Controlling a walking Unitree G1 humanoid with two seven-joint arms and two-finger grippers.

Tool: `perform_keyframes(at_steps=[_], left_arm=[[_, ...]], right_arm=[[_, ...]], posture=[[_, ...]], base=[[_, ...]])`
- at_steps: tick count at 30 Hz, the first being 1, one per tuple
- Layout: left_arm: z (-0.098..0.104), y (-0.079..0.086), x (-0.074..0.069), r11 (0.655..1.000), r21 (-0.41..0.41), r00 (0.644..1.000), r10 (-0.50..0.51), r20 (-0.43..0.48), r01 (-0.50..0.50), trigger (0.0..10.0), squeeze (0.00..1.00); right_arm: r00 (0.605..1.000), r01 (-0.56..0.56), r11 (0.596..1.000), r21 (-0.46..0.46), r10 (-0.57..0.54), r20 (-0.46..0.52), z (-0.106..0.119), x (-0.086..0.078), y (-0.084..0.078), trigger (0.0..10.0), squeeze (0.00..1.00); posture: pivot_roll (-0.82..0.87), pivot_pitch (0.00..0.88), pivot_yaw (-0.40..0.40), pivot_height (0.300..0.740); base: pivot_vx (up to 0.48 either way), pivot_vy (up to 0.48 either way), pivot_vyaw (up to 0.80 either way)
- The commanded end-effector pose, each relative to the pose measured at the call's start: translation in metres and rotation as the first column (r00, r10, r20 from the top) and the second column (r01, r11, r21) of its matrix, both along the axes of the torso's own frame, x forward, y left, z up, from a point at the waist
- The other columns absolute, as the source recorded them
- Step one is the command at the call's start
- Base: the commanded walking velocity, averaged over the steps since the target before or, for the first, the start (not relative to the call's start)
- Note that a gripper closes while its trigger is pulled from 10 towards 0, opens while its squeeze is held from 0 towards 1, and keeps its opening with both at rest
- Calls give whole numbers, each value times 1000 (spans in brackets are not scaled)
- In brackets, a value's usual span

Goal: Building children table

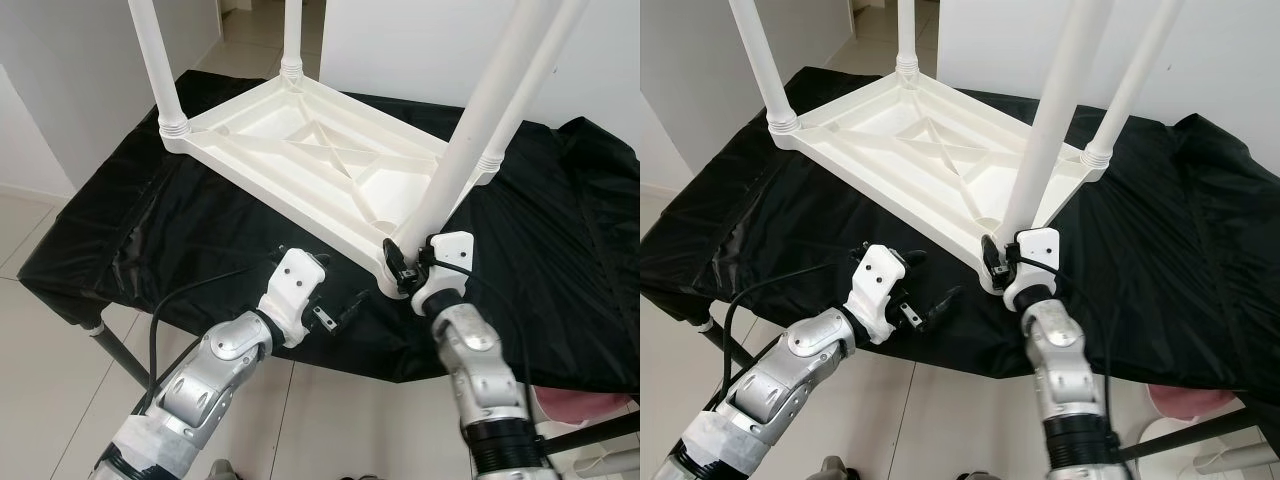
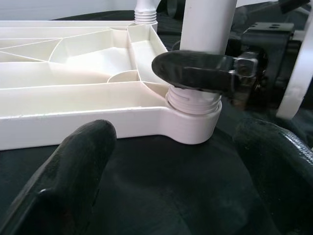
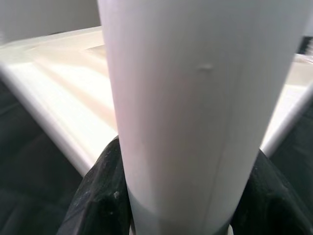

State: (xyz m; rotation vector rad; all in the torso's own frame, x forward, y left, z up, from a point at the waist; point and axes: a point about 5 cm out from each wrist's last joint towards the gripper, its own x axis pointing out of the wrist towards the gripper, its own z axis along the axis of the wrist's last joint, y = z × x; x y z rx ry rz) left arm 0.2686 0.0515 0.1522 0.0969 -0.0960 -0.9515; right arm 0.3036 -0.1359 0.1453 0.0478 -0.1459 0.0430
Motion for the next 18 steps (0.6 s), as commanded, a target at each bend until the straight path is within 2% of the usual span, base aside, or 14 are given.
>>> perform_keyframes(at_steps=[1, 3, 5, 9, 17, 18], left_arm=[[-7, -4, -6, 992, 29, 993, -119, -20, 120, 10000, 0], [-7, -4, -6, 993, 27, 993, -115, -19, 115, 10000, 0], [-7, -3, -6, 993, 25, 993, -113, -20, 113, 10000, 0], [-8, -4, -7, 993, 25, 993, -115, -22, 115, 10000, 0], [-5, -5, -4, 994, 19, 994, -109, -5, 109, 10000, 0], [-4, -4, -3, 994, 18, 994, -106, -4, 106, 10000, 0]], right_arm=[[989, 129, 992, 18, -127, -74, -14, -4, -8, 10000, 0], [970, 227, 973, 44, -222, -101, -17, -5, -5, 10000, 0], [968, 235, 971, 47, -229, -104, -17, -5, 0, 10000, 0], [980, 188, 980, 64, -182, -85, -12, -6, 8, 10000, 0], [983, 161, 986, 48, -157, -92, -13, -7, 8, 10000, 0], [983, 163, 986, 46, -159, -92, -12, -7, 10, 10000, 541]], posture=[[-23, 68, -48, 740], [-20, 67, -47, 740], [-18, 66, -46, 740], [-23, 62, -42, 740], [-24, 46, -41, 740], [-24, 46, -41, 740]], base=[[0, 0, 0], [0, 0, 0], [0, 0, 0], [0, 0, 0], [0, 0, 0], [0, 0, 0]])
